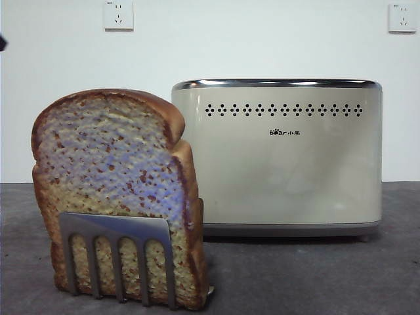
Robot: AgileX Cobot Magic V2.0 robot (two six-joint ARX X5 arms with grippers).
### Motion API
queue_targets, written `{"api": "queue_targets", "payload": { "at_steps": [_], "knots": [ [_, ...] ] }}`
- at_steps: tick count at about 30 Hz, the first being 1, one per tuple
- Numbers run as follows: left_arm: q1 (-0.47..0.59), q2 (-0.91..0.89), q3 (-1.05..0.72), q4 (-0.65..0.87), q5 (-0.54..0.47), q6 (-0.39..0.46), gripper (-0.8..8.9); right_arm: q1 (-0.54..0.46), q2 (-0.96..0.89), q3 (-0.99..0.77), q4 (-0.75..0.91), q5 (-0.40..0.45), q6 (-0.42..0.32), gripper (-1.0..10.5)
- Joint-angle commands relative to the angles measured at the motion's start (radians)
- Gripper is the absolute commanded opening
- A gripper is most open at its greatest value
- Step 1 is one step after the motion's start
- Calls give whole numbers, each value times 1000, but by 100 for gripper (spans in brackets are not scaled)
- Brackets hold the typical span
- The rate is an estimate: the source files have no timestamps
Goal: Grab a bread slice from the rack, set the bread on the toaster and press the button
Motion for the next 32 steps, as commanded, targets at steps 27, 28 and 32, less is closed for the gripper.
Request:
{"api": "queue_targets", "payload": {
  "at_steps": [27,28,32],
  "knots": [
    [-747,482,495,-609,-283,570,453,1,116,100,-151,-98,-64,-8],
    [-765,491,495,-610,-293,570,461,1,117,100,-154,-98,-65,-8],
    [-818,536,495,-608,-318,570,476,1,117,100,-169,-98,-65,-8]
  ]
}}
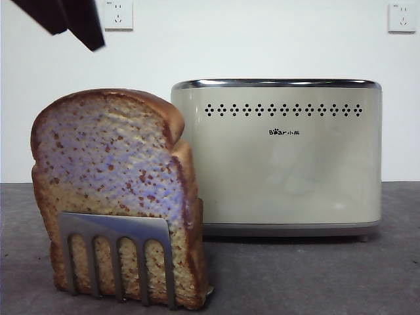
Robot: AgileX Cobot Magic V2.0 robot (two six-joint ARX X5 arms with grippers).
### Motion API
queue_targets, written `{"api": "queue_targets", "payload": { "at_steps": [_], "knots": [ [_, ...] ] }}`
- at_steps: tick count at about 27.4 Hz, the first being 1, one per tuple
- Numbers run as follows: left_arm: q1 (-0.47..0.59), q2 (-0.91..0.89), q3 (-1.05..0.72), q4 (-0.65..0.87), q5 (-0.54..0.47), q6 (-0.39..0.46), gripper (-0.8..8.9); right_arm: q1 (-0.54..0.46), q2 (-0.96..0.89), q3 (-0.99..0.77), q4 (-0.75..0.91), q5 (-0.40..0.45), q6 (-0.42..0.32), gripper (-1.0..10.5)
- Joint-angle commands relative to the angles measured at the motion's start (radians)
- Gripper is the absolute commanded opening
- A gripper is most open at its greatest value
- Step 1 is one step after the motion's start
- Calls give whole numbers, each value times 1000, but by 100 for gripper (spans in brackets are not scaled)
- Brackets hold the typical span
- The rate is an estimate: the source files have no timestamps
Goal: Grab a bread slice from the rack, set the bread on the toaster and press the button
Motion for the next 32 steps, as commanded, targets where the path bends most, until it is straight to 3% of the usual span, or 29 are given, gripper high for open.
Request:
{"api": "queue_targets", "payload": {
  "at_steps": [1,14,17,22,32],
  "knots": [
    [-26,32,3,4,-11,11,476,1,0,2,3,-3,-9,-8],
    [-37,151,3,38,-92,6,456,1,0,2,3,-3,-10,-8],
    [-37,171,3,39,-88,10,207,1,0,2,2,-4,-13,-8],
    [-37,172,3,39,-88,23,-4,1,0,2,-26,-4,-32,-8],
    [-37,163,8,42,-88,36,-9,1,1,2,-26,-4,-35,-8]
  ]
}}
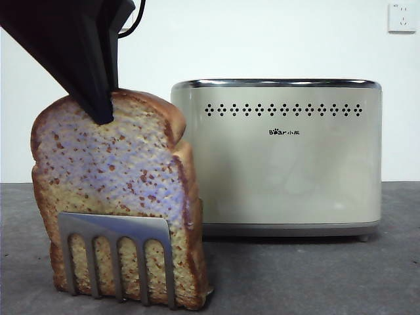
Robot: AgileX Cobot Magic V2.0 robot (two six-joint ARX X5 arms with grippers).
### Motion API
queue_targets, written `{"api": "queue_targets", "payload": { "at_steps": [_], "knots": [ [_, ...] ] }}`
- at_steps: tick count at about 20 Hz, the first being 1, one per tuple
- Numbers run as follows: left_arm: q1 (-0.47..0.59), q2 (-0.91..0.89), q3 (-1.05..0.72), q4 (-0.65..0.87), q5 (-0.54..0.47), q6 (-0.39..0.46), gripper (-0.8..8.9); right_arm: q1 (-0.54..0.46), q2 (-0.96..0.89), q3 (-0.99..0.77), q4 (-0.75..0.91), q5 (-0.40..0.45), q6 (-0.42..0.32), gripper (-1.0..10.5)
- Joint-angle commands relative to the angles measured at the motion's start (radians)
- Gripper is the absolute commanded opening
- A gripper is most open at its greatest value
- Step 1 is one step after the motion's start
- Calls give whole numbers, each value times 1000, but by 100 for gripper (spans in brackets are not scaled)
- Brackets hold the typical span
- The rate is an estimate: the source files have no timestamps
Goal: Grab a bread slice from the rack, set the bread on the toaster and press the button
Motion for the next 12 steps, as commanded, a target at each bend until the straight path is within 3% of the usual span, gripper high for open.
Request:
{"api": "queue_targets", "payload": {
  "at_steps": [1,7,12],
  "knots": [
    [-4,-9,11,3,5,12,-9,1,5,2,2,-4,-9,-7],
    [-4,-34,80,-42,4,12,-9,1,27,2,-20,-3,-13,-8],
    [-4,-34,260,-115,-37,8,-9,1,39,2,-18,-3,-13,-7]
  ]
}}
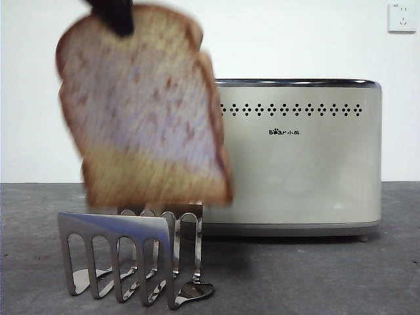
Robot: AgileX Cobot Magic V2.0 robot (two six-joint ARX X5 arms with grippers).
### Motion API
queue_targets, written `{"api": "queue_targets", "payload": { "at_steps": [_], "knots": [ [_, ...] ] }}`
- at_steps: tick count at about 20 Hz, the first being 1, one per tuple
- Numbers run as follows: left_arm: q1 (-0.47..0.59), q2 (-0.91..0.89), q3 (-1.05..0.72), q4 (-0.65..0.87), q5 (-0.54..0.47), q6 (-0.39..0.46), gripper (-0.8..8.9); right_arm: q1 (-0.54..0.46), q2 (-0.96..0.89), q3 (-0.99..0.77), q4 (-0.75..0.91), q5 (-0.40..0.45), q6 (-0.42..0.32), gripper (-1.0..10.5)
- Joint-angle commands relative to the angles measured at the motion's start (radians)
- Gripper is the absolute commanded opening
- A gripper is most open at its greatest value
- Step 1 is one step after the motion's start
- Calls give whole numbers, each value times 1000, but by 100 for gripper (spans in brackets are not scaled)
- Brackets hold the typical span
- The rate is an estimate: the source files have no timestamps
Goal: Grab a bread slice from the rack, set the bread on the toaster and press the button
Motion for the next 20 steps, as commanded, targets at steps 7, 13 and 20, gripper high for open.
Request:
{"api": "queue_targets", "payload": {
  "at_steps": [7,13,20],
  "knots": [
    [-2,69,425,-84,-27,-96,-9,1,0,2,6,-4,-12,-8],
    [26,305,836,-209,-25,-138,-9,1,0,2,2,-5,-11,-7],
    [69,472,990,-209,-19,-122,-9,1,-1,2,-23,-30,-11,-7]
  ]
}}
